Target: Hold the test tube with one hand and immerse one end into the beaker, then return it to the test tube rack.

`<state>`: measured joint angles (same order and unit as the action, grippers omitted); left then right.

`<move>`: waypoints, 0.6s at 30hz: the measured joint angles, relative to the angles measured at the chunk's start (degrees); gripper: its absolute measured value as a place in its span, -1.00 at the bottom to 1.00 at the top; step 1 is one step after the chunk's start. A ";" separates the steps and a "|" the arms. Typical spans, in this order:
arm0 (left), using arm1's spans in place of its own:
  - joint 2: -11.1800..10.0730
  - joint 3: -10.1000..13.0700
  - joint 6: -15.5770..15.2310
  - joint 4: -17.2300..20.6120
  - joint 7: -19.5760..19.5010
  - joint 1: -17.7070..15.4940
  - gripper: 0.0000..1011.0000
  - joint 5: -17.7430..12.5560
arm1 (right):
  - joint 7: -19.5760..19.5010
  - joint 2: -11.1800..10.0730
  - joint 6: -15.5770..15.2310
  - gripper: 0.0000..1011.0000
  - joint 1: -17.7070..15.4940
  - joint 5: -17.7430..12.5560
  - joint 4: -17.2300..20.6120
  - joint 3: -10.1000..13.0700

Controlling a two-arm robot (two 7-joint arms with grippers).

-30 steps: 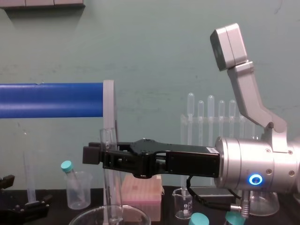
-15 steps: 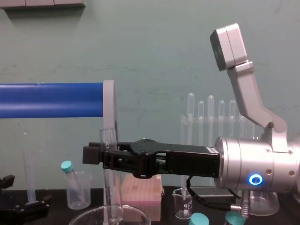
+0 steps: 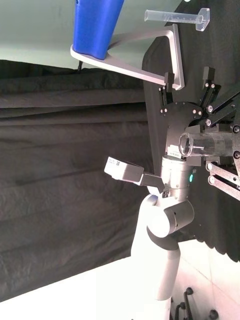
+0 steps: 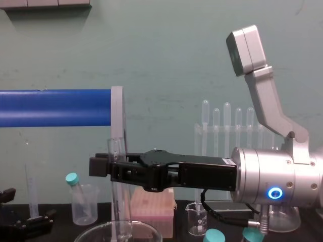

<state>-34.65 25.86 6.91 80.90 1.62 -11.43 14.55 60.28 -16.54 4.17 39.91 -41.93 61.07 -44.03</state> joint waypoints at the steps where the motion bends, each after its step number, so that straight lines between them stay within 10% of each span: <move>1: 0.00 0.00 0.00 0.00 0.00 0.00 0.98 0.00 | 0.00 0.00 0.00 -0.52 0.00 0.00 0.00 0.00; 18: 0.00 0.00 0.00 0.00 0.00 0.00 0.98 0.00 | 0.00 0.00 0.00 -0.52 0.00 0.00 0.00 0.00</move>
<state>-34.65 25.86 6.91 80.90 1.62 -11.43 14.55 60.29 -16.54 4.17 39.91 -41.93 61.07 -44.03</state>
